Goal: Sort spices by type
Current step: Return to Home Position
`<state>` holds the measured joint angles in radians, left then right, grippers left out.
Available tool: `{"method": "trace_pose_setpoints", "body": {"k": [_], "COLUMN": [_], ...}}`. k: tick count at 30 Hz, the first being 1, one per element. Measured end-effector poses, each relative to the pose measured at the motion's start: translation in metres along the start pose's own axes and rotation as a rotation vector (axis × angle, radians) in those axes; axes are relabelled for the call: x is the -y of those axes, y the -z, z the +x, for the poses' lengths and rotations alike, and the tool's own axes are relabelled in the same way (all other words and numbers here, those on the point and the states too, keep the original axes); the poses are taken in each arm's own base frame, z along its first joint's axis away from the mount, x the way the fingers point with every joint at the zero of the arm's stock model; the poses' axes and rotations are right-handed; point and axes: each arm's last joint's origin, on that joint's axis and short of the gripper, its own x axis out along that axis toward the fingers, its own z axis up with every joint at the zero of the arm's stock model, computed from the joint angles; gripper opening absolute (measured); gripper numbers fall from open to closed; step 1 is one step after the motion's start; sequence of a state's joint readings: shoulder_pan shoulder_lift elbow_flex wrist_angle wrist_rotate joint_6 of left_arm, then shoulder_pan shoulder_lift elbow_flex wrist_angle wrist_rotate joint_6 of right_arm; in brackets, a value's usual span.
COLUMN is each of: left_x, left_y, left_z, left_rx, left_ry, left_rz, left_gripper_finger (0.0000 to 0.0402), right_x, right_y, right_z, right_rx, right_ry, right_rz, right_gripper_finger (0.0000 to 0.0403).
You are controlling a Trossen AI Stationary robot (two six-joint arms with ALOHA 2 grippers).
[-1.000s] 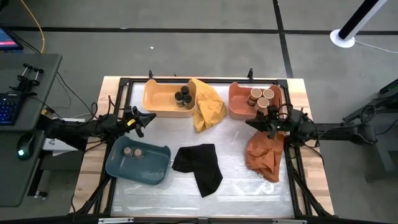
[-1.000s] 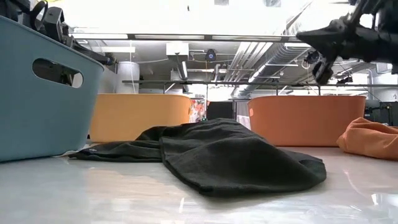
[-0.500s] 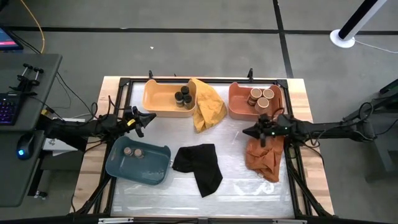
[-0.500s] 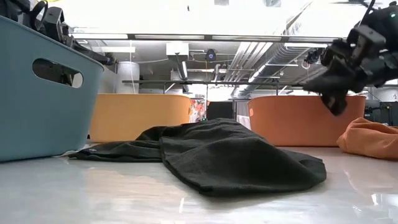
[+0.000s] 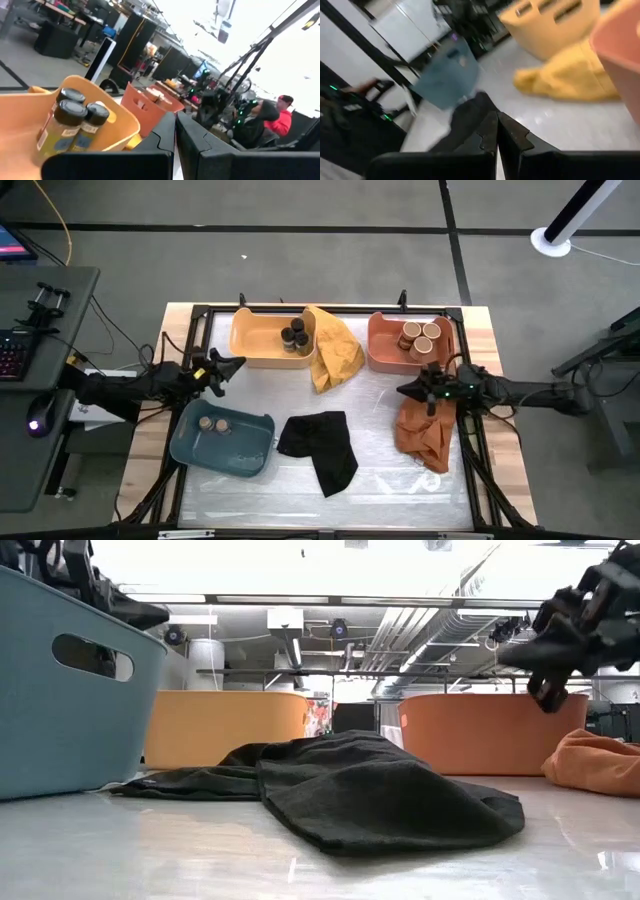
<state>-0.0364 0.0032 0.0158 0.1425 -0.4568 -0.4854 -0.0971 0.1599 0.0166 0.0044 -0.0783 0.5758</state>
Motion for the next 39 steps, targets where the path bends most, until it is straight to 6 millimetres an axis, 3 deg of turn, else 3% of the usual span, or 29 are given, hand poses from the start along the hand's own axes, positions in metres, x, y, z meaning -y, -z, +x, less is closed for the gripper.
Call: {"method": "trace_pose_setpoints", "body": {"k": [9,39], "left_x": [-0.001,-0.003], "left_y": [0.002,0.005], "left_z": [0.000,0.000], "left_rx": [-0.016,-0.039], "left_ry": [-0.008,-0.019], "left_rz": [0.008,0.047], "left_gripper_finger": [0.0000,0.0000], "right_x": [-0.011,-0.014], "right_y": [-0.014,-0.003], "right_z": [-0.012,-0.010], "right_rx": [0.192,0.082], "right_ry": [-0.134,-0.168], "right_rz": [-0.018,-0.018], "right_gripper_finger": [0.0001,0.0001]}}
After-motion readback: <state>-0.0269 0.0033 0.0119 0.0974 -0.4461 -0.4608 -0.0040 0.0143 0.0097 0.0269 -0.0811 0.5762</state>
